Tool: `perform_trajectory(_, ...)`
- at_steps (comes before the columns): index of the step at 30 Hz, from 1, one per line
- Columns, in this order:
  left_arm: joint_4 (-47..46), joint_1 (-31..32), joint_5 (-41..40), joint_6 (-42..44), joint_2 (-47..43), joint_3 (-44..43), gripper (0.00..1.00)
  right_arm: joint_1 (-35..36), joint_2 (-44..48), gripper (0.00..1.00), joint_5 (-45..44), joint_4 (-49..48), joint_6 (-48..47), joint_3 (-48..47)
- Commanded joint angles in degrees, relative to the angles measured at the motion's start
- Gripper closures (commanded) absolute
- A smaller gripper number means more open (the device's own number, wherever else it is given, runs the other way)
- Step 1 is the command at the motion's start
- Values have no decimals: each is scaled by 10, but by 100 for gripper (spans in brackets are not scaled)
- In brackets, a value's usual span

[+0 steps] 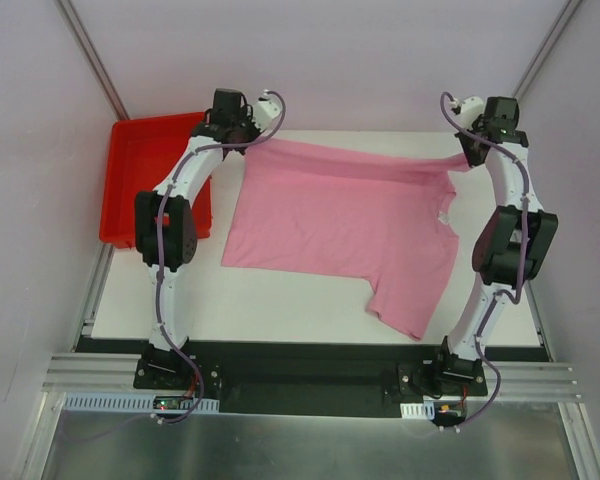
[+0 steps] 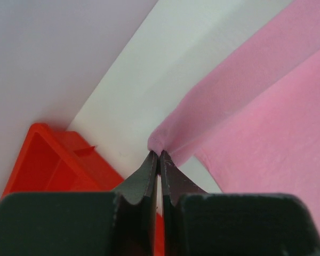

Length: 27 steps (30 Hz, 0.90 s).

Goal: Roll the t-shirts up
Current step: Fold the T-shirt at the center of the board.

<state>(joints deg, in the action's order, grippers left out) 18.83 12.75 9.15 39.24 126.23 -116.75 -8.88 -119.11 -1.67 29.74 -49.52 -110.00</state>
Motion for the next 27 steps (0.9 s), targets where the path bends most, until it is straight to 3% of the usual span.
perform_trajectory(1,34,-4,20,63,-46,37,100,-3,72,99,11,55,9,31)
perform_trajectory(15,53,-10,26,155,-71,116,100,5,193,99,30,113,29,187)
perform_trajectory(27,66,-10,29,129,-102,195,100,7,181,99,32,124,1,257)
